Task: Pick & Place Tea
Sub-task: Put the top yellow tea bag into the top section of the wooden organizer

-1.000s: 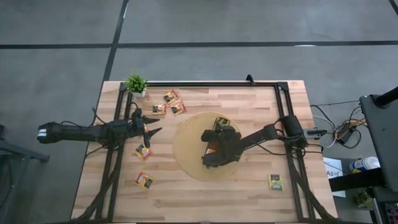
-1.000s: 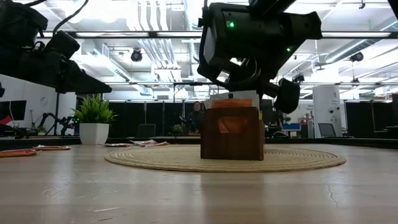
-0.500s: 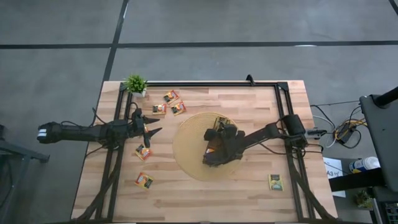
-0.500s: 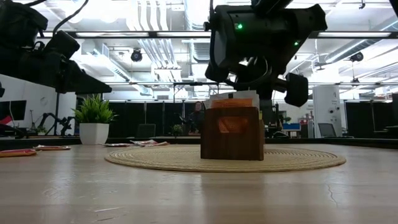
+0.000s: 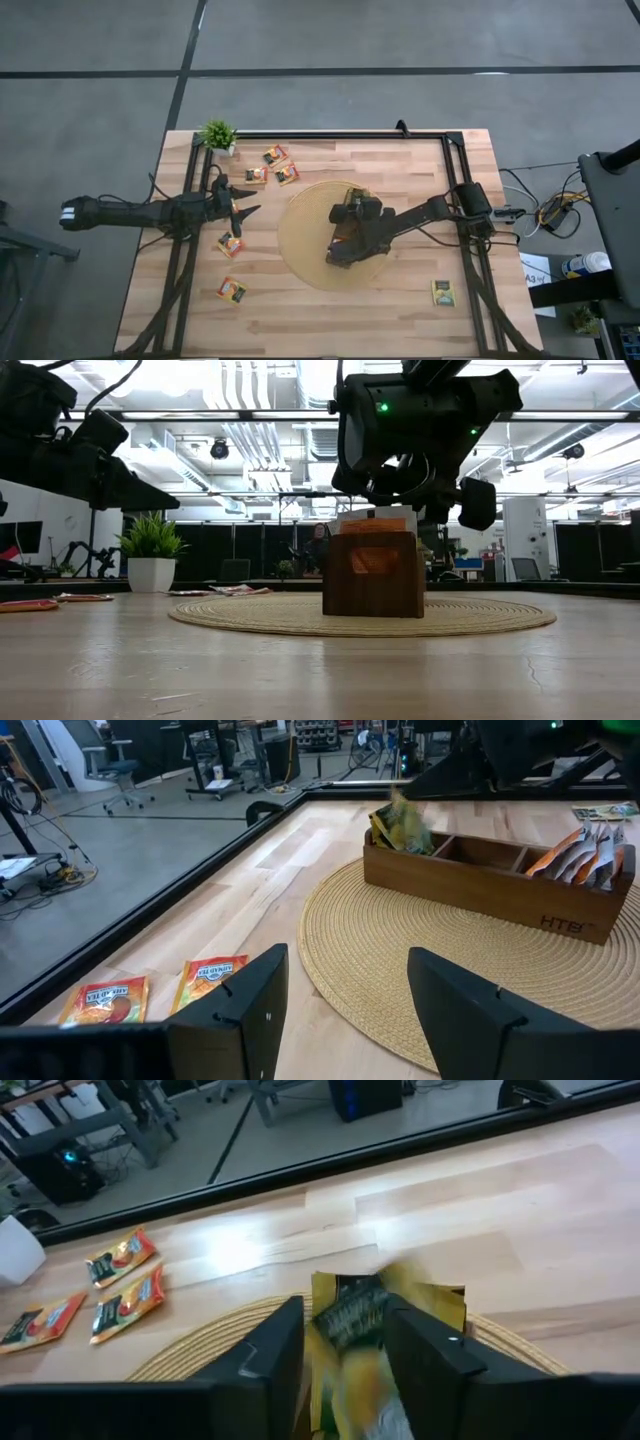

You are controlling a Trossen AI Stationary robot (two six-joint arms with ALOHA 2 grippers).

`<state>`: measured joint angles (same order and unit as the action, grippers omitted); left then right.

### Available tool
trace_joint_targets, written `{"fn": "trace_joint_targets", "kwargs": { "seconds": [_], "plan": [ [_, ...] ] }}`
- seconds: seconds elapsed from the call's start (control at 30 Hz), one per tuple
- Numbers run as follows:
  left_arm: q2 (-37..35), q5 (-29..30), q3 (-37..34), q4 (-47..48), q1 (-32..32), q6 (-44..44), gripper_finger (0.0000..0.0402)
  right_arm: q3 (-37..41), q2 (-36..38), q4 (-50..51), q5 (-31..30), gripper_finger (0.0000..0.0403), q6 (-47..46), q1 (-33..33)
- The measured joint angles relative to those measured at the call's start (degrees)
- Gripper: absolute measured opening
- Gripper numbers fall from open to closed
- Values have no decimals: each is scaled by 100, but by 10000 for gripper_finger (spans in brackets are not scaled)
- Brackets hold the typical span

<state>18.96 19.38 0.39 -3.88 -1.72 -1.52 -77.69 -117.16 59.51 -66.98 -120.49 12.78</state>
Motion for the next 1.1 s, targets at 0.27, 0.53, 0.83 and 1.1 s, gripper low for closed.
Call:
{"fn": "trace_joint_targets", "kwargs": {
  "seconds": [0.27, 0.53, 0.83, 1.1],
  "plan": [
    [2, 0, 2, 0, -2, 2, 202, 2, 10, 7, 4, 187, 38, -19],
    [0, 0, 1, 2, -1, 0, 202, 13, 599, 32, 155, 205, 1965, 162],
    [1, 0, 1, 0, -1, 0, 202, 571, 1983, -95, 1490, 205, 4221, 193],
    [0, 0, 1, 0, 0, 0, 202, 2309, 4073, -3048, 3128, 205, 6694, -287]
  ]
}}
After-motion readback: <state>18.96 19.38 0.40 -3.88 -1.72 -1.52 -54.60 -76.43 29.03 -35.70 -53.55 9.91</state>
